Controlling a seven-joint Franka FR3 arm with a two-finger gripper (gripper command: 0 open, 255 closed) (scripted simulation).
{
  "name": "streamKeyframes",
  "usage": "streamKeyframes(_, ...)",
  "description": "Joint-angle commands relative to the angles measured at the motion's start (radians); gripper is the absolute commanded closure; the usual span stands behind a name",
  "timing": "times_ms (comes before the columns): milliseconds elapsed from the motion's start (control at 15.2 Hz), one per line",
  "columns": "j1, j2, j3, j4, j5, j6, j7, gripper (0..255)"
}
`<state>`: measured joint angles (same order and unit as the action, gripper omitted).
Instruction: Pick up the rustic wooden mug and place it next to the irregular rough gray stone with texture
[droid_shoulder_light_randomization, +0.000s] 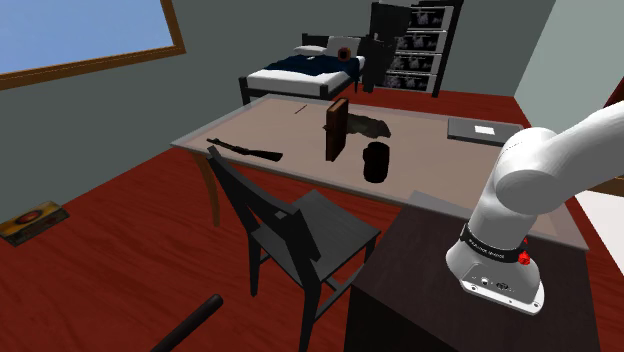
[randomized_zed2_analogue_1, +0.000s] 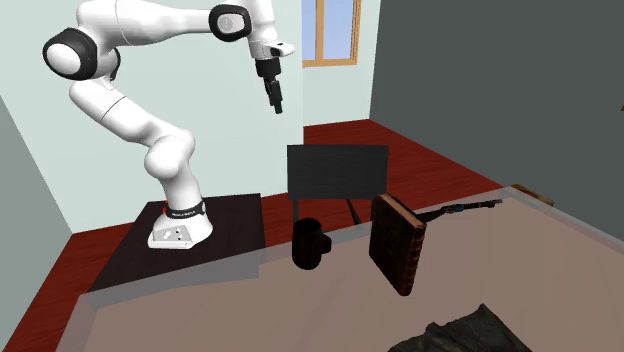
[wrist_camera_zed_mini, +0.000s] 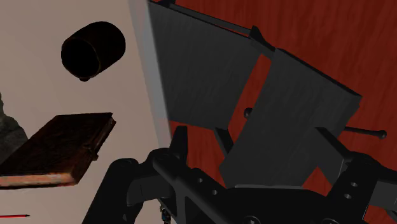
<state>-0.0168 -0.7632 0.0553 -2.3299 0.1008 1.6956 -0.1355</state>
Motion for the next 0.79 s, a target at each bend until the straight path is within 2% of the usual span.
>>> streamKeyframes(0,0.000,0.000,0.000,0.000,0.000,0.000,0.000,0)
streamKeyframes(726,-0.068,0.173,-0.144,-0.131,-0.076,0.231,-0.165,0)
